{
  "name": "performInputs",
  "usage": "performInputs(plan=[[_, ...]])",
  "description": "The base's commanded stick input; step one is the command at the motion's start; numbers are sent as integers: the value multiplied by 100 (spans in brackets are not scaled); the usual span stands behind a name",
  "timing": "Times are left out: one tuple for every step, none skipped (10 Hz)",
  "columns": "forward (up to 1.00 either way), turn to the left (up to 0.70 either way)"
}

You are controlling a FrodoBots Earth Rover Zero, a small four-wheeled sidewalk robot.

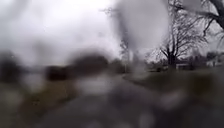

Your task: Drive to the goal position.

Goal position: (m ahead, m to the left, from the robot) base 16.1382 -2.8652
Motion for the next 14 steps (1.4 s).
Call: performInputs(plan=[[85, 2], [85, 17], [85, 31], [85, 32], [85, 33], [85, 12], [85, 0], [85, 0], [85, 0], [85, 0], [85, 0], [85, 0], [85, 0], [85, 0]])
